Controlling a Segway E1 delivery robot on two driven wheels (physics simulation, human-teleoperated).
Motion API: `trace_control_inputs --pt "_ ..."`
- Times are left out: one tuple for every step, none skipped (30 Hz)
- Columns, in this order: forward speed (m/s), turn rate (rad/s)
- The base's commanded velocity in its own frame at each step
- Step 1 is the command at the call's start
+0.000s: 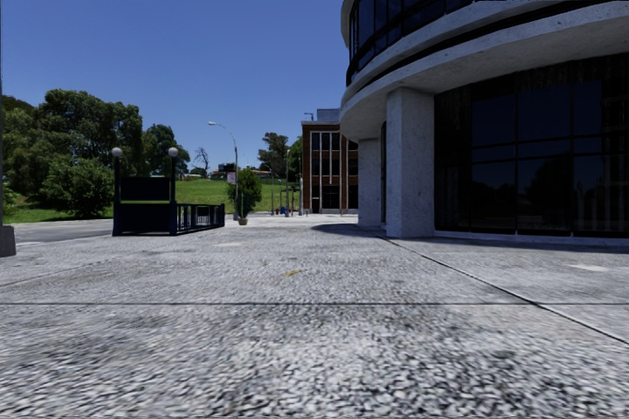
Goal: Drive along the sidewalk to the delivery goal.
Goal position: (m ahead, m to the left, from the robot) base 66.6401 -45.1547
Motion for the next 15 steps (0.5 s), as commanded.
trace_control_inputs --pt "2.00 0.00" --pt "2.00 0.00" --pt "2.00 0.00" --pt "2.00 0.00" --pt "2.00 0.00" --pt "2.00 0.00" --pt "2.00 0.00" --pt "2.00 0.00" --pt "2.00 0.00" --pt "2.00 0.00" --pt "2.00 0.00" --pt "2.00 0.00" --pt "2.00 0.00" --pt "2.00 0.00" --pt "2.00 0.00"
